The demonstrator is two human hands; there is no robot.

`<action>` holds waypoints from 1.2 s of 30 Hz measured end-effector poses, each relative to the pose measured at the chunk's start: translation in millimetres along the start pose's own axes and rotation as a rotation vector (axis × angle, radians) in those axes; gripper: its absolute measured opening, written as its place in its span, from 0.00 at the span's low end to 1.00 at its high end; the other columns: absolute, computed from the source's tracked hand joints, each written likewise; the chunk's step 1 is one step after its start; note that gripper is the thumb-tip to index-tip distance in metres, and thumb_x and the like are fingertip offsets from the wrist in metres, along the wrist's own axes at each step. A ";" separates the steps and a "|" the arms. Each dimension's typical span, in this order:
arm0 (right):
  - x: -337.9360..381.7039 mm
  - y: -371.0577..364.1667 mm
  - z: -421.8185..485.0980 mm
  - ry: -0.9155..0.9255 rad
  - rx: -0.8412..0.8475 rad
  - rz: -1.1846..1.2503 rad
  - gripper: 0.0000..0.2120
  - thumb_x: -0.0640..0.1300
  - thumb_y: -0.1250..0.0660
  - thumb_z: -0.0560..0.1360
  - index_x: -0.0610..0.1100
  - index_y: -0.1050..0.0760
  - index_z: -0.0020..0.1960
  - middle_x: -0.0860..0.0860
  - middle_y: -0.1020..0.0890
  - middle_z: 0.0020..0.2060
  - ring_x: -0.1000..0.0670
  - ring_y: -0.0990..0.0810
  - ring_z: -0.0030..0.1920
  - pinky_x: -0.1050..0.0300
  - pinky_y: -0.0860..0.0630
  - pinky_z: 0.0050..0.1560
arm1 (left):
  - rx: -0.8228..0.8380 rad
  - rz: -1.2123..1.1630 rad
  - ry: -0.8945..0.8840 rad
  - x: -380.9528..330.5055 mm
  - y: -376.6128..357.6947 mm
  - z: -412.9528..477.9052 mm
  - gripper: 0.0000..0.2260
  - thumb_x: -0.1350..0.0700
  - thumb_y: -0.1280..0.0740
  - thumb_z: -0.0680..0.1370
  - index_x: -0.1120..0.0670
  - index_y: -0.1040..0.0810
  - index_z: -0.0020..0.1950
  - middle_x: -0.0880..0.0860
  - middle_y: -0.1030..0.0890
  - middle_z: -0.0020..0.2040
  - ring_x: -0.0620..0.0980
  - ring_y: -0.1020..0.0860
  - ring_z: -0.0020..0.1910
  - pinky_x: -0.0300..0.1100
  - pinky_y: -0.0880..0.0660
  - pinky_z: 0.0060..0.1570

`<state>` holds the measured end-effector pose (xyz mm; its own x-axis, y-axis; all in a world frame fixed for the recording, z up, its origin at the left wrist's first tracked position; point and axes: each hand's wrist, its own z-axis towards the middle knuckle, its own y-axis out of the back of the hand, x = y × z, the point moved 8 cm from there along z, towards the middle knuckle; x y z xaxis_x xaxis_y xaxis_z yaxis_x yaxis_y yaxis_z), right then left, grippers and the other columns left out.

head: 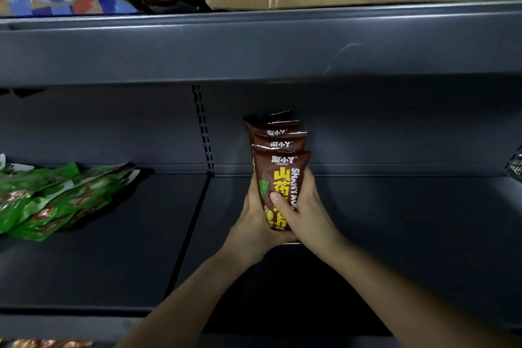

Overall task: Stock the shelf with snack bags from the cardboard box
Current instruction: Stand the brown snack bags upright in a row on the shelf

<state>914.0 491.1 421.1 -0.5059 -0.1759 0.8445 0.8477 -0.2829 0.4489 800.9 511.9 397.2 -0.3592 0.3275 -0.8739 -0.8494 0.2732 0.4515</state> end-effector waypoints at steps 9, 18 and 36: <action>-4.4 -3.6 0.8 -0.069 0.336 0.063 0.19 0.51 0.29 0.73 0.64 0.34 0.56 0.60 0.27 0.57 0.68 0.27 0.57 0.71 0.29 0.56 | 0.045 -0.044 0.006 3.2 -1.8 -1.2 0.54 0.43 0.23 0.57 0.34 0.56 0.72 0.42 0.33 0.67 0.41 0.31 0.66 0.50 0.27 0.63; -10.3 -15.9 7.5 -0.002 0.295 -0.201 0.33 0.70 0.38 0.68 0.57 0.33 0.69 0.56 0.26 0.61 0.58 0.27 0.62 0.53 0.27 0.63 | 0.120 -0.138 0.015 -1.6 2.2 -1.3 0.48 0.56 0.22 0.65 0.43 0.50 0.74 0.47 0.28 0.65 0.41 0.26 0.62 0.40 0.25 0.60; -15.8 -17.3 38.5 -0.517 -0.200 0.775 0.24 0.61 0.50 0.81 0.48 0.23 0.42 0.51 0.17 0.31 0.48 0.18 0.39 0.50 0.22 0.54 | -0.242 -0.636 0.399 -6.5 22.7 59.1 0.28 0.37 0.54 0.79 0.53 0.21 0.44 0.53 0.18 0.37 0.50 0.21 0.37 0.41 0.25 0.39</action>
<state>913.5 535.0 411.2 0.3593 0.0432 0.9322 0.8500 -0.4275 -0.3078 806.8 569.5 423.7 0.1516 -0.1875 -0.9705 -0.9824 0.0794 -0.1688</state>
